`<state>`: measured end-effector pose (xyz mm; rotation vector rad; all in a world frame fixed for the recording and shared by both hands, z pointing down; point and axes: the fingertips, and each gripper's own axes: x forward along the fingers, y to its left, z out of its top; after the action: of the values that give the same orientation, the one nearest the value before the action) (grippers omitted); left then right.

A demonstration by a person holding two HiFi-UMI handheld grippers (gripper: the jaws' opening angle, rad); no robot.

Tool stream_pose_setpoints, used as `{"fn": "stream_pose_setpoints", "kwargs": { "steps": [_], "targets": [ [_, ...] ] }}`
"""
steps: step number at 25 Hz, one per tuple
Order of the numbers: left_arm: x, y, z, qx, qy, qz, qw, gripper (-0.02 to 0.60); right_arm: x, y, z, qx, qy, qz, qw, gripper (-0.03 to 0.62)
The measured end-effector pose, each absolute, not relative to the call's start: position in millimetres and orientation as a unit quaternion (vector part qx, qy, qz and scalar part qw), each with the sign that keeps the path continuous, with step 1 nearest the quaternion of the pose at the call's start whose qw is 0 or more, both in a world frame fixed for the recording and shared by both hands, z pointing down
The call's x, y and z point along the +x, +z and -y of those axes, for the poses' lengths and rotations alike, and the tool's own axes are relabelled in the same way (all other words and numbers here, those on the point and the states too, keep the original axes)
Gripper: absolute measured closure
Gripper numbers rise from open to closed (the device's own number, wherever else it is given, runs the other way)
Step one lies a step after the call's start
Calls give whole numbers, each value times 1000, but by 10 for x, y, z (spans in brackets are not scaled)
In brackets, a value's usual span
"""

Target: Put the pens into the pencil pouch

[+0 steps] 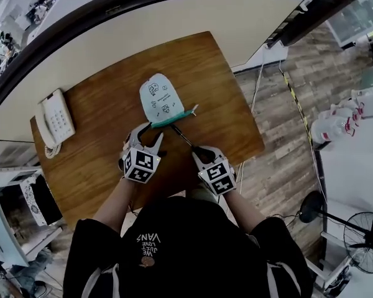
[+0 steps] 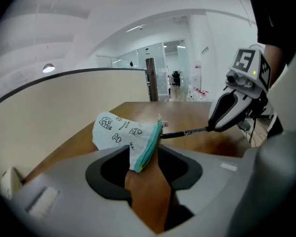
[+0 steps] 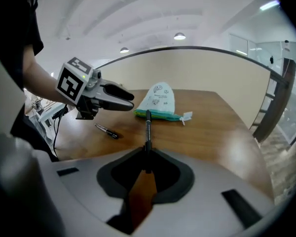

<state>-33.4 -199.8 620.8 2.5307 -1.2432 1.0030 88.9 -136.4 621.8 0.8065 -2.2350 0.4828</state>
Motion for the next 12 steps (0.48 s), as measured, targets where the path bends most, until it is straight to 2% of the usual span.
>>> {"fn": "stream_pose_setpoints", "kwargs": {
  "steps": [10, 12],
  "targets": [
    [-151, 6620, 2240, 813, 437, 382, 44, 422, 1237, 6189, 1313, 325, 195, 857, 349, 526],
    [-160, 6618, 2274, 810, 434, 391, 56, 462, 1267, 6179, 1317, 324, 195, 858, 347, 526]
  ]
}}
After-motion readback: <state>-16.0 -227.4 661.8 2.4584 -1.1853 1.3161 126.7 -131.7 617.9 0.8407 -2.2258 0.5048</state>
